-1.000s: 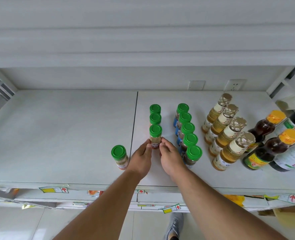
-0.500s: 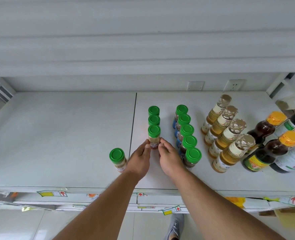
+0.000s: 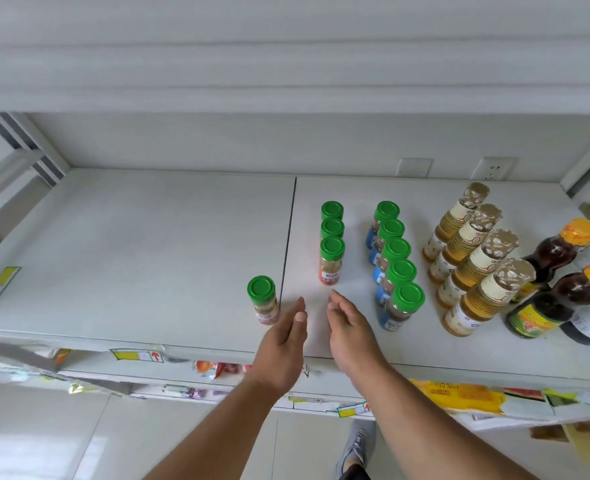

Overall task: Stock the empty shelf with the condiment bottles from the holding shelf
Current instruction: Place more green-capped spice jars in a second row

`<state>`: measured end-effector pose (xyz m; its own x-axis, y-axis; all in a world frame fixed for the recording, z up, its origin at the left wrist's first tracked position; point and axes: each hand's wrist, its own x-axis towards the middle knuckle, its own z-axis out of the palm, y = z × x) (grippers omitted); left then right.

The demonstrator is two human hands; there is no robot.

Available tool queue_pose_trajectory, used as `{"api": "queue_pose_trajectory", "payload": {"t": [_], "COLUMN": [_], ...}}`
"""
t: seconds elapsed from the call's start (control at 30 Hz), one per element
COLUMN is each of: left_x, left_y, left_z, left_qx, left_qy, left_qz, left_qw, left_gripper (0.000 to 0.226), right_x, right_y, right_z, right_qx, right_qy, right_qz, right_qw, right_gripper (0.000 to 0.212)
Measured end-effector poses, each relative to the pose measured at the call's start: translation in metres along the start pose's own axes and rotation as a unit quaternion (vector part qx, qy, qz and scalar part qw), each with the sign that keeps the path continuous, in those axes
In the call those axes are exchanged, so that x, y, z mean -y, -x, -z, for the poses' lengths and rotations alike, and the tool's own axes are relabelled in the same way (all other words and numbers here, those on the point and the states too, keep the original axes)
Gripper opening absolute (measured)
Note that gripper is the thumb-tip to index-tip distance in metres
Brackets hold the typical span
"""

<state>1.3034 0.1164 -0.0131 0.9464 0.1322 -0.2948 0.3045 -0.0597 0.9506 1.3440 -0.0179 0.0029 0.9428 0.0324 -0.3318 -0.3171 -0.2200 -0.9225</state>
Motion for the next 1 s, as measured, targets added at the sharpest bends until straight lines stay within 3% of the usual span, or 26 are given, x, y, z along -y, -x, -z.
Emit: {"api": "queue_pose_trajectory", "payload": {"t": [0.17,0.3,0.57,1.0], "left_x": [0.014,0.012,-0.02,-0.02], "left_y": [0.056,0.054,0.018,0.011], "left_z": [0.038,0.062,0.061,0.026], "left_qx": [-0.099,-0.197,-0.061,0.012], "left_qy": [-0.042,-0.045,-0.122,-0.163], "left_qz": [-0.013,0.01,0.016,-0.001], "left_qw": [0.994,0.979,0.991,0.987], "left_gripper": [0.057,0.041,0.054,0.052], "right_x": [-0.003,0.003,0.012,-0.005], "right_y": [0.016,0.013,0.01,0.012], "right_z": [-0.021,-0.039,-0.061,-0.024], "right_qx": [0.044,0.085,0.132,0.061], "right_qy": [0.042,0.063,0.069,0.055], "right_qz": [0.013,0.012,0.019,0.005], "right_qw": [0.998,0.994,0.989,0.997], "right_gripper": [0.044,0.047,0.04,0.043]}}
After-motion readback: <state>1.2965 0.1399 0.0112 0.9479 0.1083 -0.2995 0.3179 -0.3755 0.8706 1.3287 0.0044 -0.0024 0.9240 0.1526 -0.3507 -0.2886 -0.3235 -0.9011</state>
